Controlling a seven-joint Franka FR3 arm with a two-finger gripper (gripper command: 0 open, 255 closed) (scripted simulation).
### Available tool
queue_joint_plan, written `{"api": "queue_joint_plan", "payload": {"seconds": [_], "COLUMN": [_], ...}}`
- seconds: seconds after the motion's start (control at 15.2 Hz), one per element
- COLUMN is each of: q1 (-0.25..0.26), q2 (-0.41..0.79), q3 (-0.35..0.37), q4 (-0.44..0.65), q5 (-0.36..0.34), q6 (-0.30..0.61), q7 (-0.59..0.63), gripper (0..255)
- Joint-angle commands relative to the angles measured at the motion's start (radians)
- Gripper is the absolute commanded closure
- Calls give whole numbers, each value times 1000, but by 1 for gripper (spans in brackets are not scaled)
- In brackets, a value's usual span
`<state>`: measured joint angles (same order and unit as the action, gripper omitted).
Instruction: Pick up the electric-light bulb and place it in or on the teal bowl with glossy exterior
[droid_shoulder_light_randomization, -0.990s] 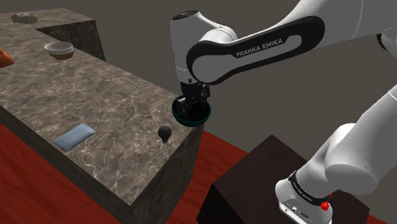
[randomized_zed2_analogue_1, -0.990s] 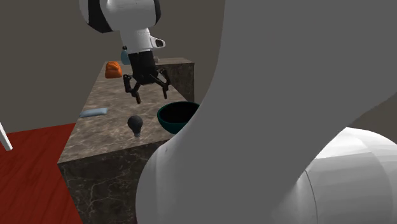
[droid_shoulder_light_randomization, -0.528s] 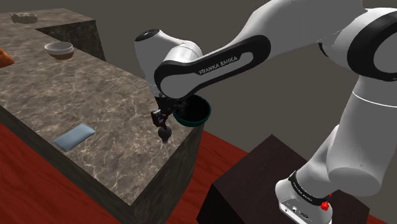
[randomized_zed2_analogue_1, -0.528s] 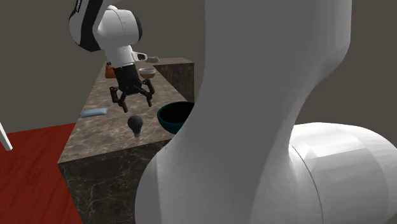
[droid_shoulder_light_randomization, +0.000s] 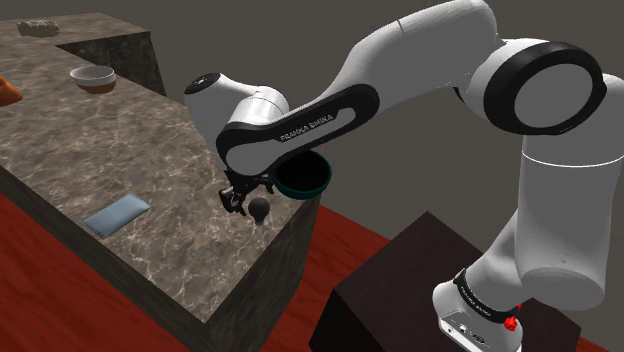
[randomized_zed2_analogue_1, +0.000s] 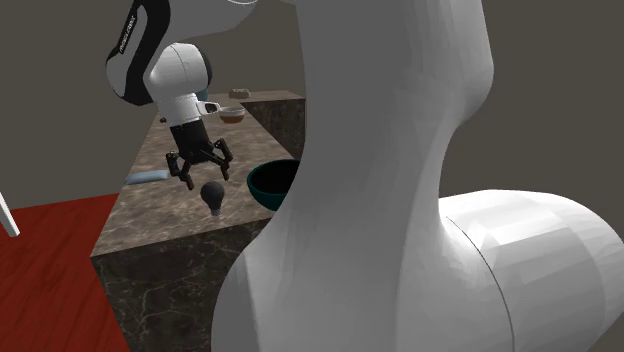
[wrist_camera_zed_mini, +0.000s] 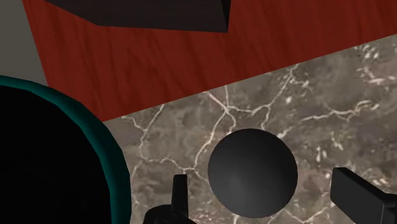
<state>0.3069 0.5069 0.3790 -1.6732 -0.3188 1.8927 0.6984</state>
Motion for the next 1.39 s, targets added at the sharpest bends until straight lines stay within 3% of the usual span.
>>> {"api": "queue_joint_plan", "payload": {"seconds": [0.0,0.66,0.73,1.32], "q1": [-1,-4,-4,-4], "q2": [9,17,17,17], "q3": [-3,-7,-7,-7], "q4": [-13,-37,-37,-37], "q5": [-6,-12,-12,-12], "q6": [22,52,52,52], "q7": [4,9,9,9], "gripper": [0,0,255,255]}}
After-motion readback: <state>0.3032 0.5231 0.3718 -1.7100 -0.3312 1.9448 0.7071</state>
